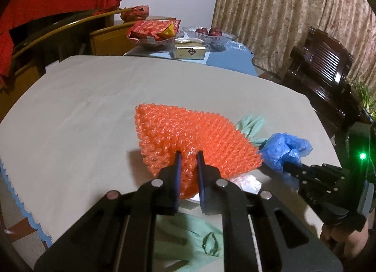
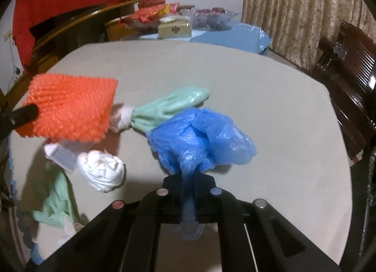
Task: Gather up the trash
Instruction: 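Grasp the orange mesh sleeve with the left tool while the right tool grasps the blue bag, then carry the orange sleeve and blue bag over the black bin and lower them in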
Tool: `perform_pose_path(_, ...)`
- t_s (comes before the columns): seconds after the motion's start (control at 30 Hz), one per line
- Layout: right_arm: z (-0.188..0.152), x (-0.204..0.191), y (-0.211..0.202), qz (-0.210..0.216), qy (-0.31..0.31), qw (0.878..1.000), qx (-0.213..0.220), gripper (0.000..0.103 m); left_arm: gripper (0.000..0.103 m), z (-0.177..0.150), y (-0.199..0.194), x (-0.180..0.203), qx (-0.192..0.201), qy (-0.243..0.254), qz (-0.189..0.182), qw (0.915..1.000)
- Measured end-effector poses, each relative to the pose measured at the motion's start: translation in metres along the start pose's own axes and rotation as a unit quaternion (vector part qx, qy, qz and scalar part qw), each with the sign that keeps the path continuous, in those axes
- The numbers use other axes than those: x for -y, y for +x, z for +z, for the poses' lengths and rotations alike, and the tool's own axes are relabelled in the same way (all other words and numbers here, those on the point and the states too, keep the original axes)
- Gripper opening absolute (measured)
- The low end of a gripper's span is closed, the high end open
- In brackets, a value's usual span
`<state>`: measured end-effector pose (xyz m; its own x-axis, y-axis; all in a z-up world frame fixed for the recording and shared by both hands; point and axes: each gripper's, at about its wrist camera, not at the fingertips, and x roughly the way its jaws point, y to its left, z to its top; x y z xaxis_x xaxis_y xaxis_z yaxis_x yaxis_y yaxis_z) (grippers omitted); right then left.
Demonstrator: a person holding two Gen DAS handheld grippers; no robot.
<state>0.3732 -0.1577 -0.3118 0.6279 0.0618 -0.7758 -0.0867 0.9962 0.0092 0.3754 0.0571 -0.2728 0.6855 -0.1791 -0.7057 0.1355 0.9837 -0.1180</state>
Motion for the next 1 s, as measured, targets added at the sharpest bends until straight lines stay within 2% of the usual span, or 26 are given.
perform_pose_path(0.47, 0.017, 0.015, -0.084, 0.013, 0.014, 0.998, 0.058, 0.005, 0.011, 0.007, -0.053, 0.03, 0.027, 0.023, -0.004, 0.9994)
perform_pose_path(1.0, 0.007, 0.055, -0.153, -0.007, 0.038, 0.996, 0.079, 0.005, 0.011, -0.005, -0.102, 0.094, 0.03, 0.05, -0.014, 0.9982)
